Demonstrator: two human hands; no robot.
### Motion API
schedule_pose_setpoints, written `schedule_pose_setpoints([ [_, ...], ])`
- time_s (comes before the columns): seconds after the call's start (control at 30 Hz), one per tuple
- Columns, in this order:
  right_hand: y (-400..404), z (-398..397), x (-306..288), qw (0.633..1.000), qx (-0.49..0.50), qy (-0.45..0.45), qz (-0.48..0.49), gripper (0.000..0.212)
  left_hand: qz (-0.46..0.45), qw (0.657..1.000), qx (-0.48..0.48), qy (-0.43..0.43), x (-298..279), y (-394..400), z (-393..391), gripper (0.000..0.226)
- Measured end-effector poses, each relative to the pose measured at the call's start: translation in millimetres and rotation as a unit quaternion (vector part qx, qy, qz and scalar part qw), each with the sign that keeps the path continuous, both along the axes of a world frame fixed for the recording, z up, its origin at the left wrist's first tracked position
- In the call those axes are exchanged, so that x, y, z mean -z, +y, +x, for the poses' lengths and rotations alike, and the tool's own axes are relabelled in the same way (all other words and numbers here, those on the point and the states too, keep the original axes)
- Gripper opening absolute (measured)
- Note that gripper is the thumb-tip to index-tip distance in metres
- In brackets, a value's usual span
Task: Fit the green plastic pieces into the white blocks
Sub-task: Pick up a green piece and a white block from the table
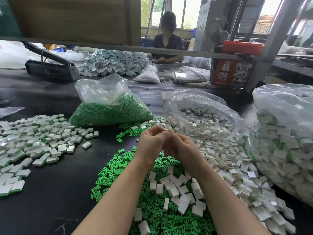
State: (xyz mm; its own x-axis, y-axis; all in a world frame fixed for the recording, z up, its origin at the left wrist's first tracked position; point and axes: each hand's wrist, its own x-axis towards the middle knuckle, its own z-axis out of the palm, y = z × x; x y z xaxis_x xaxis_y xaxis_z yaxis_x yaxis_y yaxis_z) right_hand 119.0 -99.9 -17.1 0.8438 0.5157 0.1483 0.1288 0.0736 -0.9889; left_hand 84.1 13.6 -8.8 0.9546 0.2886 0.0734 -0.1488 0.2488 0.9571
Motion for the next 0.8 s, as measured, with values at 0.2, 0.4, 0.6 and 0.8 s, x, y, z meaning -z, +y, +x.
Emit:
schedule_pose_setpoints([
  [0.2,-0.8,-2.9,-0.6,0.999,0.031,-0.019,-0.005,0.037,-0.043,0.999,0.01,0.009,0.3,-1.7,0.8,0.027],
  [0.4,-0.8,-1.7,1.5,0.998,0.042,-0.042,-0.03,0.041,-0.061,0.998,0.026,0.015,1.5,-0.5,0.2,0.022],
  [0.6,-0.7,-0.4,4.4,0.996,0.051,-0.055,-0.038,0.038,-0.068,0.997,0.039,0.026,-1.1,-0.2,-3.1,0.013],
  [0.8,5.2,-1.7,3.2,1.0,0.029,0.004,0.011,0.05,-0.032,0.998,0.05,0.026,-1.2,4.7,-2.3,0.006],
])
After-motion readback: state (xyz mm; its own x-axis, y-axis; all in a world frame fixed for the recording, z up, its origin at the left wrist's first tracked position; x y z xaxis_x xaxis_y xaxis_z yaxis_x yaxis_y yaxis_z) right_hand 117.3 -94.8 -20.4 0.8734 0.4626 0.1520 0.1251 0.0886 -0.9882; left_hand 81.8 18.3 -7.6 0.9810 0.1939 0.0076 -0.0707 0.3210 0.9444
